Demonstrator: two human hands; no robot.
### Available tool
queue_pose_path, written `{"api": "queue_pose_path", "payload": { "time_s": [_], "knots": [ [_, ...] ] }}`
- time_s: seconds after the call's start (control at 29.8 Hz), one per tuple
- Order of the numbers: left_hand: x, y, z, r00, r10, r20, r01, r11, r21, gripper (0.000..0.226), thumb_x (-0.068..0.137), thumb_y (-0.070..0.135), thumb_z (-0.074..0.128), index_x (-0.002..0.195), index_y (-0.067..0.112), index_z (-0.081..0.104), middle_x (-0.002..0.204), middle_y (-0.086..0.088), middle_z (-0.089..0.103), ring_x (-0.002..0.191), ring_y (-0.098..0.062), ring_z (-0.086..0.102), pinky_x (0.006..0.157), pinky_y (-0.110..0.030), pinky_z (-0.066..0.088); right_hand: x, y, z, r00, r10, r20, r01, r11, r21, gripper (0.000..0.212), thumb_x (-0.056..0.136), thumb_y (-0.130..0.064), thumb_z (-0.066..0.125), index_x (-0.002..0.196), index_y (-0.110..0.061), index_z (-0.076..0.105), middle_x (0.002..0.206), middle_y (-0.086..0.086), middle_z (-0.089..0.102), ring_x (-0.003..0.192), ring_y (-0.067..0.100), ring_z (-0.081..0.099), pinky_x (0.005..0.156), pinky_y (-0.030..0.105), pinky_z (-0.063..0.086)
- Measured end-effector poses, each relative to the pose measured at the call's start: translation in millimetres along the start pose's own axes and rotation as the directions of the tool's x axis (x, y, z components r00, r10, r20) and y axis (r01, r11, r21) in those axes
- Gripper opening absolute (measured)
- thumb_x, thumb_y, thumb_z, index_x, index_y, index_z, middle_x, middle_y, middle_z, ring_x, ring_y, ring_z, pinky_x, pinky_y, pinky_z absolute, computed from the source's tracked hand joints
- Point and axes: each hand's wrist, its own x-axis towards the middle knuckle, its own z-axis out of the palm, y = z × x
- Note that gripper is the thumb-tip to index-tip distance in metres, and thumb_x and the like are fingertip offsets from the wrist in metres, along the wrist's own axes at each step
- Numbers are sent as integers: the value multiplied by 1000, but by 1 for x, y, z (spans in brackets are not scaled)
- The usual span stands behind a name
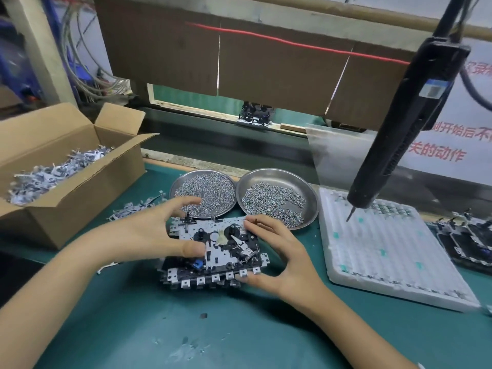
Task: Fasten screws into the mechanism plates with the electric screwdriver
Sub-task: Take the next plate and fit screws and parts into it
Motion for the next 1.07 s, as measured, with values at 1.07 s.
{"api": "queue_pose_path", "payload": {
  "time_s": [1.07],
  "knots": [
    [19,-43,52,858,355,-370,-373,927,26,129,54,34,91,141,59,0,141,32,29,129,-17,42,100,-43,37,-20,-12,18,916,-237,-323,207,970,-125,52,62,-12,82,111,-9,65,122,12,54,118,18,56,102,34,44]
  ]
}}
